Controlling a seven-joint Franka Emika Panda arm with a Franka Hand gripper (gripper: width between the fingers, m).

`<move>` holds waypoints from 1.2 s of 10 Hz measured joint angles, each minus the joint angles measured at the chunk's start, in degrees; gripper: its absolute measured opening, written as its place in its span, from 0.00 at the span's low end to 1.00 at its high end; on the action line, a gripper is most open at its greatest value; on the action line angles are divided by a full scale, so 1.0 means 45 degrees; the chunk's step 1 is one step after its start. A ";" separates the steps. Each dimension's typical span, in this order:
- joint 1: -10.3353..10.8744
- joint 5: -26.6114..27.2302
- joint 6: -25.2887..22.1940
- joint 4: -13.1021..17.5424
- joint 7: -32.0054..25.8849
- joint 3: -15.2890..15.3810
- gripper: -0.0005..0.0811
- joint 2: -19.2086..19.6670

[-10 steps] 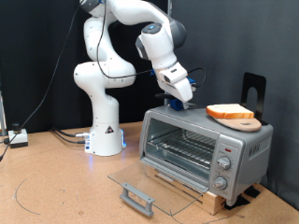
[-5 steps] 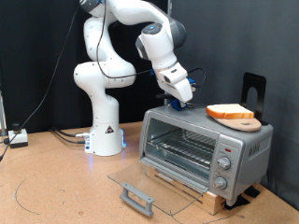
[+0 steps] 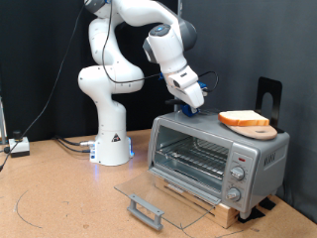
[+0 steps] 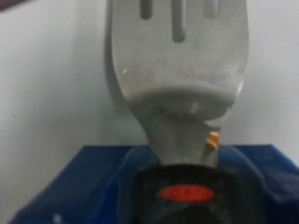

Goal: Make a piece of toast with the oven

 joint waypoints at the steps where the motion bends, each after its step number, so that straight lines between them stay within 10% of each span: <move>1: -0.0014 -0.0007 -0.0413 0.0186 -0.0043 -0.0511 0.49 -0.0045; 7: -0.0399 -0.0475 -0.1010 0.0811 -0.0358 -0.1956 0.49 -0.0076; 12: -0.2426 -0.1150 -0.0768 0.1353 0.0454 -0.2942 0.49 0.0959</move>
